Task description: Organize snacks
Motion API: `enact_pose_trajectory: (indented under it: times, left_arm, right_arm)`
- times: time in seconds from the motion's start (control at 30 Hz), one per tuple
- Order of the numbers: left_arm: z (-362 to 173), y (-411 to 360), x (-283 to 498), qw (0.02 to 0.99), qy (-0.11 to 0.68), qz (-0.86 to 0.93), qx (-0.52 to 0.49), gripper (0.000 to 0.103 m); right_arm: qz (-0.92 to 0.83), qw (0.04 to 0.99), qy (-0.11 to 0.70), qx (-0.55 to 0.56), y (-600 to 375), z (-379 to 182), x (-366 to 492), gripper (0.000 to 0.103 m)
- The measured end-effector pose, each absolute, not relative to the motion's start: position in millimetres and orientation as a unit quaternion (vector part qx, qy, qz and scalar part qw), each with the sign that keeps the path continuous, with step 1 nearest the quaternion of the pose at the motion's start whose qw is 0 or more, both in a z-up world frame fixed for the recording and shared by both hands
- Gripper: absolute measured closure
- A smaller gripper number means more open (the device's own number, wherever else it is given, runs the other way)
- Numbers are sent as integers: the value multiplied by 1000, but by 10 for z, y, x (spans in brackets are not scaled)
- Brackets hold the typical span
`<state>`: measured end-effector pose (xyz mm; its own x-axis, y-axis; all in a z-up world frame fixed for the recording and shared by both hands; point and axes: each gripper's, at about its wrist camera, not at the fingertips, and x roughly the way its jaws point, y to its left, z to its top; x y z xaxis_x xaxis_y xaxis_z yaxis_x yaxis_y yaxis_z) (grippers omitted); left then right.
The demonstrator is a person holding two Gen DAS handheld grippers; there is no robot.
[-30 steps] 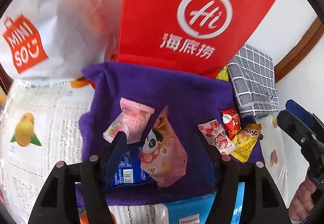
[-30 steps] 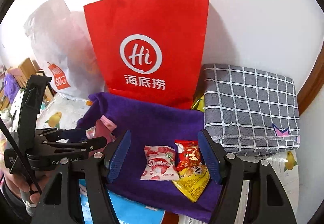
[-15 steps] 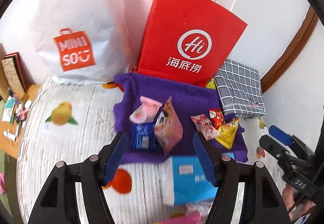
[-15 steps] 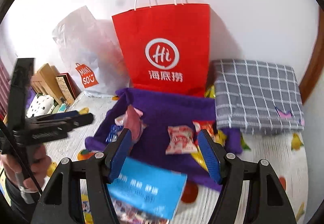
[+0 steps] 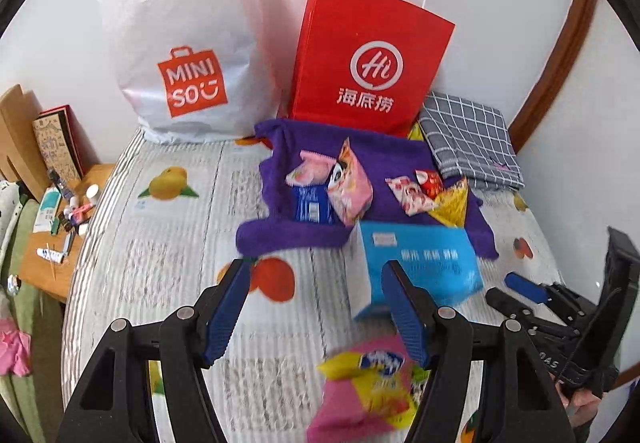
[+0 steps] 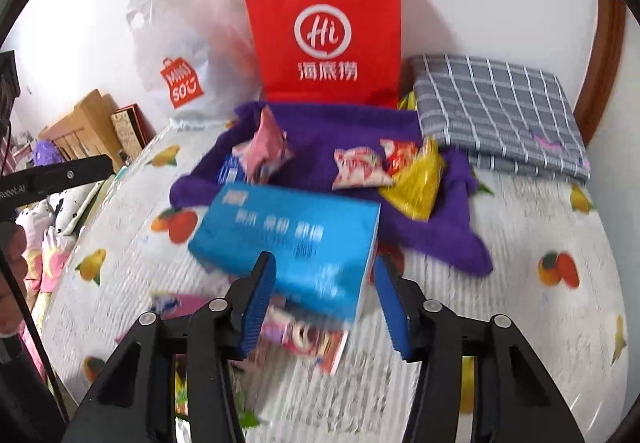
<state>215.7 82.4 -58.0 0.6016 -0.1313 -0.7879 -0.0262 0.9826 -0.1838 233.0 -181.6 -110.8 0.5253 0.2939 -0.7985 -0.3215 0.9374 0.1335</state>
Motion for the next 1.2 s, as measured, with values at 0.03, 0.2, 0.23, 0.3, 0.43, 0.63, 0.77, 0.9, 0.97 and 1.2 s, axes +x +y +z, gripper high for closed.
enact_pose_trajectory:
  times: [0.03, 0.2, 0.23, 0.3, 0.43, 0.63, 0.77, 0.9, 0.97, 1.2]
  left_arm:
    - [-605, 839, 2114, 890, 446, -28, -89, 37]
    - [-737, 899, 1963, 885, 456, -27, -92, 37]
    - [-759, 917, 1934, 883, 458, -29, -95, 37]
    - [-779, 947, 1874, 884, 457, -30, -98, 37]
    - [-795, 1005, 1773, 885, 454, -33, -102, 37]
    - [-834, 1046, 1689, 884, 456, -32, -98, 37]
    - [-865, 1031, 1684, 883, 459, -32, -90, 37]
    - [-862, 989, 1657, 883, 460, -40, -86, 37]
    - [-850, 960, 1647, 883, 458, -45, -88, 37]
    - [-835, 863, 1602, 882, 457, -62, -100, 37]
  right_arm:
    - [177, 871, 458, -13, -1821, -1156, 2300, 55]
    - [186, 858, 478, -18, -1789, -1433, 2150, 56]
    - [188, 856, 482, -19, -1780, -1477, 2129, 56]
    - [193, 851, 487, -18, -1767, -1562, 2090, 56]
    - [204, 845, 493, -35, -1668, -1667, 2083, 53]
    - [189, 846, 493, -78, -1522, -1803, 2192, 52]
    - [186, 850, 487, -68, -1534, -1806, 2258, 58]
    - [184, 853, 484, -72, -1627, -1690, 2152, 72]
    - [176, 855, 483, -68, -1733, -1592, 2063, 75]
    - [162, 841, 515, -36, -2221, -1324, 1674, 75]
